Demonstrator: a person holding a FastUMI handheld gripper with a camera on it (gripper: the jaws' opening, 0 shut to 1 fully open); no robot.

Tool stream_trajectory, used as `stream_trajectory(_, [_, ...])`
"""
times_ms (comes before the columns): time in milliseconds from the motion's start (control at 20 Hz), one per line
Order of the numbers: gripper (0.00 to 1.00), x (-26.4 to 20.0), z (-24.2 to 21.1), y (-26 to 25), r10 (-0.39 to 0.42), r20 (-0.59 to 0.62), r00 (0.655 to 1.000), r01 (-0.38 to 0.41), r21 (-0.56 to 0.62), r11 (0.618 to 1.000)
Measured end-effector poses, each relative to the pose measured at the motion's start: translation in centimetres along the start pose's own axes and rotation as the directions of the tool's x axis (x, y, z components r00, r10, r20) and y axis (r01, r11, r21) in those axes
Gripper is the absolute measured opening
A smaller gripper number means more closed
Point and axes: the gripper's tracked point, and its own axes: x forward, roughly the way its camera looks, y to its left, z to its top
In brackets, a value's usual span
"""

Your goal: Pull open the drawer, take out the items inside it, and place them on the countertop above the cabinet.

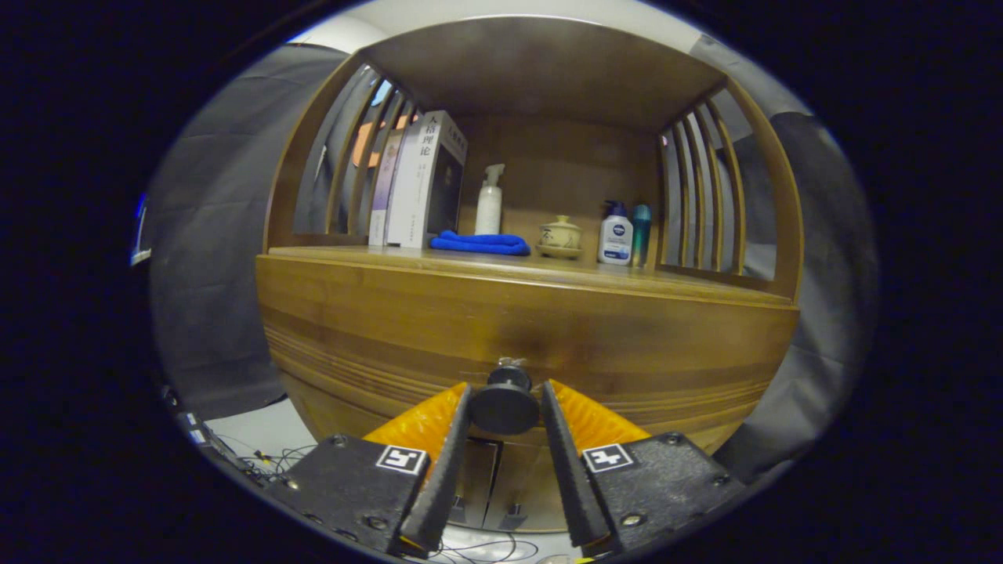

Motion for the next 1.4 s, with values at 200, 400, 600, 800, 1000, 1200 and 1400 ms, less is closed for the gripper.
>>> stream_trajectory(200, [0.46,0.1,-0.1,-0.3,-0.019,-0.025,1.000,0.019,0.000,1.000])
stream_trajectory(400, [0.41,0.0,0.0,-0.3,-0.060,-0.020,0.998,0.060,-0.012,0.998])
stream_trajectory(600, [0.39,0.1,-0.1,-0.3,-0.056,-0.033,0.998,0.056,0.013,0.998])
stream_trajectory(800, [0.37,-0.7,-0.2,0.0,-0.078,-0.025,0.997,0.078,0.006,0.997])
stream_trajectory(1000, [0.35,-2.7,-0.6,0.1,-0.059,-0.029,0.998,0.060,0.035,0.998])
stream_trajectory(1200, [0.35,-5.5,-1.2,0.4,-0.056,-0.028,0.998,0.057,0.056,0.997])
stream_trajectory(1400, [0.35,-8.7,-1.7,1.0,-0.054,-0.019,0.998,0.054,0.048,0.997])
